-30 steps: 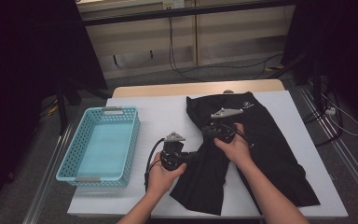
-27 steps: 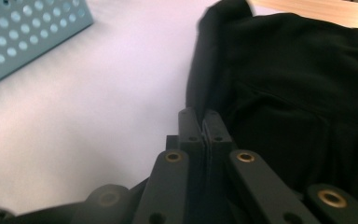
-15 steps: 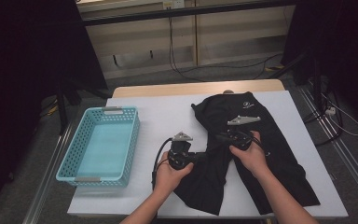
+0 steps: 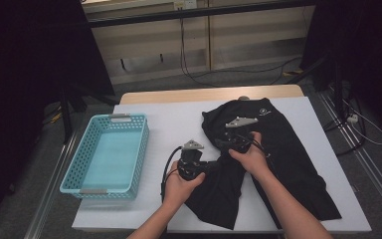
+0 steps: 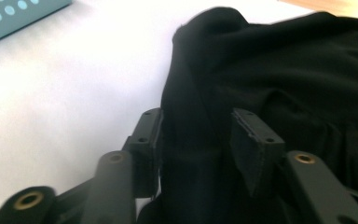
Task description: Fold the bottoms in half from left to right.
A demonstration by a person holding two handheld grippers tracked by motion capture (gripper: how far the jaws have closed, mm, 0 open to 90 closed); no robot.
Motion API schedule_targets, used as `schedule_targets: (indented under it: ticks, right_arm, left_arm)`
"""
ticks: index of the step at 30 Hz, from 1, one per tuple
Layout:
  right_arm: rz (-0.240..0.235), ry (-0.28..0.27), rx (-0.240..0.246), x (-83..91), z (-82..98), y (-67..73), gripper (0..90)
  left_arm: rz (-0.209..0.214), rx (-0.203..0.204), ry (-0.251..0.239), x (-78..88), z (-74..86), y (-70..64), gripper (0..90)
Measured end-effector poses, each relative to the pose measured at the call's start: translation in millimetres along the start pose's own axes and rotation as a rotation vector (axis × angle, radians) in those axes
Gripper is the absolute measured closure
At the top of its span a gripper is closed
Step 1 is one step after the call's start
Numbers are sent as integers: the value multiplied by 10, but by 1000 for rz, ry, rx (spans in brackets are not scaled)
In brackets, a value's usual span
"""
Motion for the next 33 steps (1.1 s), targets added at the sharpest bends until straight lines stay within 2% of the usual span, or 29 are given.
schedule_targets:
  ticks: [5, 9, 11, 13, 16, 21, 25, 27, 32, 33]
  right_arm:
    - [-6, -21, 0, -109, -42, 4, 471]
    - [9, -3, 11, -202, -50, 6, 476]
    - [-9, 13, -4, -261, -42, 32, 494]
    - [-26, 13, 8, -315, -39, 62, 571]
    - [-54, 1, -7, -371, -50, 104, 715]
    - [-79, 26, -13, -412, -57, 119, 868]
    - [-117, 23, -29, -386, -78, 97, 900]
    - [-110, 18, -18, -362, -101, 80, 900]
    - [-105, -25, -80, -250, -205, -20, 900]
    - [-99, -32, -81, -220, -228, -40, 900]
  left_arm:
    - [-4, -1, -5, 19, -5, 7, 889]
    - [-5, -1, -2, 7, 7, 9, 889]
    - [-4, -2, -1, 7, 8, 9, 889]
    - [-6, -1, -4, 16, 3, 8, 889]
    - [-7, -1, -12, 37, -10, 11, 889]
    - [-7, 4, -24, 48, -21, 21, 889]
    - [-4, 1, -29, 50, -35, 7, 889]
    - [0, -1, -31, 56, -45, -3, 889]
    - [4, -3, -47, 76, -85, -24, 889]
    - [7, -4, -46, 84, -99, -28, 889]
Point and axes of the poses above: each handheld gripper's, and its own axes: x roughly backward along the jaws, z roughly out of its underside, y roughly to its left, the point moved 3 cm from there along -x, roughly forward along the jaws, and after that the axes turned 13 degrees about -y, right-handed, at the moved point
